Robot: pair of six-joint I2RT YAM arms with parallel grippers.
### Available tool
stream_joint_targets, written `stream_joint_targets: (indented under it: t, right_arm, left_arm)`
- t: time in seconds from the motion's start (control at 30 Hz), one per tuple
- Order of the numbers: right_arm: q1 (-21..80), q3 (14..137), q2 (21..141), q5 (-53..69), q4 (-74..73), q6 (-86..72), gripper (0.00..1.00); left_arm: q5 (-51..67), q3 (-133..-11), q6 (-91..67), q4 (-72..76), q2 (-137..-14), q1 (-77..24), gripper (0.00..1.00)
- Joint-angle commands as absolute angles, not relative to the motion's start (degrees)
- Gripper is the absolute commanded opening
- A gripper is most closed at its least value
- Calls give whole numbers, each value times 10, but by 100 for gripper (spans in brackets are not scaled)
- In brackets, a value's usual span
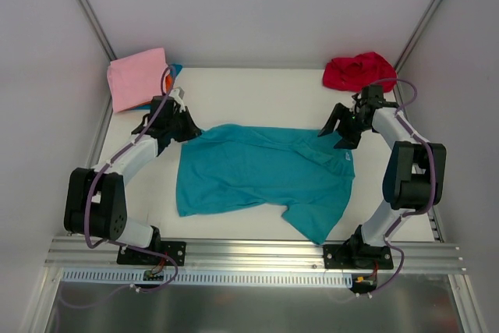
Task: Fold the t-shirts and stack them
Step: Fold the flattened tshirt in 1/3 of the way
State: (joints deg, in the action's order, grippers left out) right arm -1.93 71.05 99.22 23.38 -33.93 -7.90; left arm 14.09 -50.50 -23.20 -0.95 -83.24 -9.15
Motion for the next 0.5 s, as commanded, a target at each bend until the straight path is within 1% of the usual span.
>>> stream_joint_targets:
  t: [0.0,0.2,0.23,0.27,0.4,0.47]
  right_arm:
    - [-19,734,972,237,-356,-71,76]
    - [-19,734,969,241,-358,-72,76]
    - [-19,734,969,242,-359,-70,76]
    - [-19,734,968,241,-359,-69,76]
    - [-19,732,961,241,-365,-67,77]
    - [-19,731,955,241,-370,-64,77]
  left_arm:
    - [90,-495,-215,-30,-796,-118,0]
    - [4,-445,-211,-40,-751,-154,0]
    - [4,-445,-214,-41,-751,-156,0]
    - [-33,-430,-218,-42,-739,-159,0]
    - [-100,-387,-247,-40,-716,-177,0]
    - [-129,-373,-262,-48,-716,-179,3]
